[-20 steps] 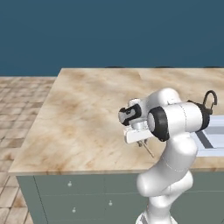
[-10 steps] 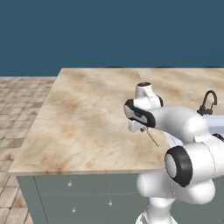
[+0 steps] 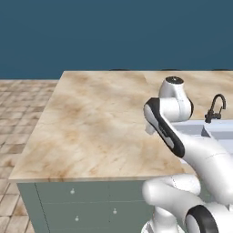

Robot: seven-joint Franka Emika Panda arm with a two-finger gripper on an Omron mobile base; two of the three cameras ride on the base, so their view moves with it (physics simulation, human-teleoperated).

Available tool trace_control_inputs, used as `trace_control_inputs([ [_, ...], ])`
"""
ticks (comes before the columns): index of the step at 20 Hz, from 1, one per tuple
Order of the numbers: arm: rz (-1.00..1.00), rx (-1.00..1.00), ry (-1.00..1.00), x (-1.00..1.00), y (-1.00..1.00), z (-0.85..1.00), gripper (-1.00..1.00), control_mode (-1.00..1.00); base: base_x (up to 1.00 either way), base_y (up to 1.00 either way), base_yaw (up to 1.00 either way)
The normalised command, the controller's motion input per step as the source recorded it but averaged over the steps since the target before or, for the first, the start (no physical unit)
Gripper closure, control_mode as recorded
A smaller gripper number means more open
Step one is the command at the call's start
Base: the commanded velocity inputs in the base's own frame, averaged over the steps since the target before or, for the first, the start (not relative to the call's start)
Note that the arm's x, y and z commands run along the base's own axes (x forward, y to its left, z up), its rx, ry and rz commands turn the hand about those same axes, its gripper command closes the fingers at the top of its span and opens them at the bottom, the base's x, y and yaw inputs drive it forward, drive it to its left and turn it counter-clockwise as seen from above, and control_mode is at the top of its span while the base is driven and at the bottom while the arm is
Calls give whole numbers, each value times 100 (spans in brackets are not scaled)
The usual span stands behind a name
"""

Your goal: Grab the spray bottle from the cabinet, then place it next to the cutting board for sanitizing. Then grab the dish brush from the countertop next to the sink and place it next to the cutting board.

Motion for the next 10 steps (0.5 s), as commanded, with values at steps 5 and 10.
trace_control_inputs([
  [5,15,9,-26,-60,4,73,100,-100,0,0,0],
  [10,18,11,-45,-53,1,81,100,-100,0,0,0],
])
